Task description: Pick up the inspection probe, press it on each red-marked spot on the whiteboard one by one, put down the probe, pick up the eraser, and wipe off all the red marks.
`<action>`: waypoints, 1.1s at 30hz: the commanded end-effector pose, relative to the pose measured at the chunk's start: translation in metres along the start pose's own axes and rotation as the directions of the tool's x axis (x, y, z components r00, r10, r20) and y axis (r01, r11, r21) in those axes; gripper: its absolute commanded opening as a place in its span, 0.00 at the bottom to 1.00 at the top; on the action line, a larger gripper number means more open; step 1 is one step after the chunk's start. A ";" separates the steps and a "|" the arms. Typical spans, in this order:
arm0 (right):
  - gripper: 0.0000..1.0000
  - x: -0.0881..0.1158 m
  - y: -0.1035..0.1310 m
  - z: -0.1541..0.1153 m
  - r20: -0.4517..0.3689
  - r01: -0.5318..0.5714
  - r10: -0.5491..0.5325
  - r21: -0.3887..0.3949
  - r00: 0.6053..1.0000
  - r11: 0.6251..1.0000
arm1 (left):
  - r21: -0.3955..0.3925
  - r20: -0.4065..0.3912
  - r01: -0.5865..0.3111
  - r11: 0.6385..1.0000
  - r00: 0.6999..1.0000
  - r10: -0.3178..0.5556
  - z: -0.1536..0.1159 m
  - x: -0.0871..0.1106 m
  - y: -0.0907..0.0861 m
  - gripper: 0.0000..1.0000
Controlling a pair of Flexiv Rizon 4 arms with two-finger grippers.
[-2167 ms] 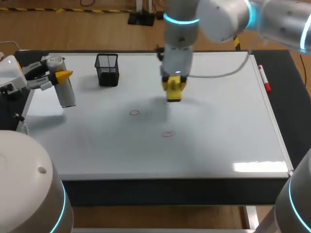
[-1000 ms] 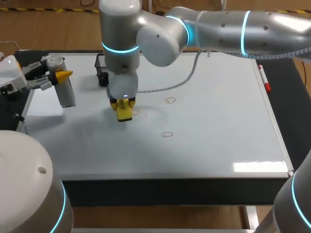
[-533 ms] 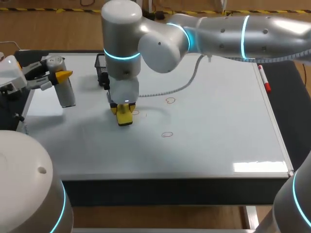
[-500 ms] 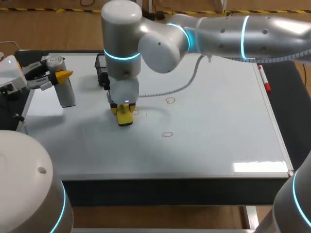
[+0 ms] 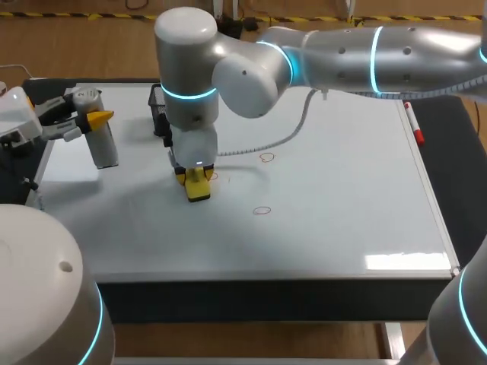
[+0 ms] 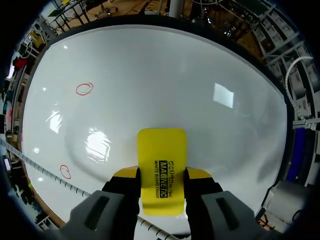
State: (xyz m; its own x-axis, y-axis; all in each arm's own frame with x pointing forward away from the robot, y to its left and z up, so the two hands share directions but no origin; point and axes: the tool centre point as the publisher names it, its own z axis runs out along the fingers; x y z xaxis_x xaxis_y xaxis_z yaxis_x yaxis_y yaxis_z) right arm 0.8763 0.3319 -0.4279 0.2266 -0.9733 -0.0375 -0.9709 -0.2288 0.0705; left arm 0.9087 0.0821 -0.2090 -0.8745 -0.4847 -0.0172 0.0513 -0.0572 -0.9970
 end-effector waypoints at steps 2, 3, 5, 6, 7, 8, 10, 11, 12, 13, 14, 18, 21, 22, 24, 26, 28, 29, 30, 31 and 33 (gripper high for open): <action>0.00 0.006 -0.003 0.001 -0.013 -0.013 0.013 -0.004 1.000 1.000 | -0.001 0.001 -0.001 1.000 1.000 0.001 0.000 0.000 -0.001 0.00; 0.00 0.008 -0.004 0.000 -0.012 -0.020 0.020 -0.003 1.000 1.000 | -0.001 0.001 -0.001 1.000 1.000 0.001 0.000 0.000 -0.001 0.00; 0.00 0.012 -0.004 -0.001 -0.013 -0.026 0.026 0.002 1.000 1.000 | -0.001 0.001 -0.001 1.000 1.000 0.001 0.000 0.000 -0.001 0.00; 0.00 0.014 -0.004 -0.001 -0.013 -0.028 0.028 0.003 1.000 1.000 | -0.001 0.001 -0.001 1.000 1.000 0.001 0.000 0.000 -0.001 0.00; 0.00 0.016 -0.003 -0.001 -0.013 -0.029 0.029 0.004 0.999 1.000 | -0.001 0.001 -0.001 1.000 1.000 0.001 0.000 0.000 -0.001 0.00; 0.00 0.018 -0.003 -0.001 -0.014 -0.032 0.032 0.005 0.999 0.999 | -0.001 0.001 -0.001 1.000 1.000 0.001 0.000 0.000 -0.001 0.00; 0.00 0.023 -0.004 0.000 -0.016 -0.038 0.038 0.003 0.999 0.999 | -0.001 0.001 -0.001 1.000 1.000 0.001 0.000 0.000 -0.001 0.00; 0.00 0.025 -0.004 0.001 -0.018 -0.044 0.044 0.001 0.999 0.999 | -0.001 0.001 -0.001 1.000 1.000 0.001 0.000 0.000 -0.001 0.00; 0.00 0.028 -0.004 0.001 -0.018 -0.048 0.048 0.000 0.999 0.999 | -0.001 0.001 -0.001 1.000 1.000 0.001 0.000 0.000 -0.001 0.00; 0.00 0.030 -0.004 0.001 -0.018 -0.050 0.050 0.000 0.999 0.999 | -0.001 0.001 -0.001 1.000 1.000 0.001 0.000 0.000 -0.001 0.00; 0.00 0.033 -0.003 0.001 -0.023 -0.055 0.055 -0.002 0.998 0.998 | -0.001 0.001 -0.001 1.000 1.000 0.001 0.000 0.000 -0.001 0.00; 0.00 0.045 -0.002 0.001 -0.030 -0.070 0.070 -0.004 0.997 0.998 | -0.001 0.001 -0.001 1.000 1.000 0.001 0.000 0.000 -0.001 0.00; 0.00 0.053 -0.002 0.001 -0.036 -0.077 0.076 -0.008 0.996 0.997 | -0.001 0.001 -0.001 1.000 1.000 0.001 0.000 0.000 -0.001 0.00; 0.00 0.055 -0.002 0.001 -0.041 -0.080 0.080 -0.010 0.996 0.997 | -0.001 0.001 -0.001 1.000 1.000 0.001 0.000 0.000 -0.001 0.00; 0.00 0.059 -0.002 0.002 -0.045 -0.084 0.083 -0.018 0.996 0.996 | -0.001 0.001 -0.001 1.000 1.000 0.001 0.000 0.000 -0.001 0.00; 0.00 0.061 -0.003 0.002 -0.051 -0.088 0.087 -0.019 0.995 0.996 | -0.001 0.001 -0.001 1.000 1.000 0.001 0.000 0.000 -0.001 0.00; 0.00 0.063 -0.003 0.001 -0.053 -0.093 0.091 -0.020 0.994 0.995 | -0.001 0.001 -0.001 1.000 1.000 0.001 0.000 0.000 -0.001 0.00; 0.00 0.064 -0.003 0.000 -0.053 -0.094 0.093 -0.019 0.994 0.995 | -0.001 0.001 -0.001 1.000 1.000 0.001 0.000 0.000 -0.001 0.00; 0.00 0.065 -0.003 -0.001 -0.054 -0.095 0.094 -0.018 0.994 0.995 | -0.001 0.001 -0.001 1.000 1.000 0.001 0.000 0.000 -0.001 0.00; 0.00 0.065 -0.004 -0.002 -0.057 -0.098 0.097 -0.013 0.994 0.995 | -0.001 0.001 -0.001 1.000 1.000 0.001 0.000 0.000 -0.001 0.00; 0.00 0.066 -0.003 -0.005 -0.056 -0.097 0.096 -0.011 0.994 0.995 | -0.001 0.001 -0.001 1.000 1.000 0.001 0.000 0.000 -0.001 0.00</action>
State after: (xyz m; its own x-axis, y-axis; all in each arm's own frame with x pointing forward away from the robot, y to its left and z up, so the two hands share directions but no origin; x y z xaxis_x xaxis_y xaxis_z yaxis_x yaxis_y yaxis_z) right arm 0.8955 0.2724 -0.4294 0.1338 -0.9907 0.0254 -0.9873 -0.1310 0.0903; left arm 0.9087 0.0821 -0.2089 -0.8745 -0.4847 -0.0172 0.0513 -0.0573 -0.9970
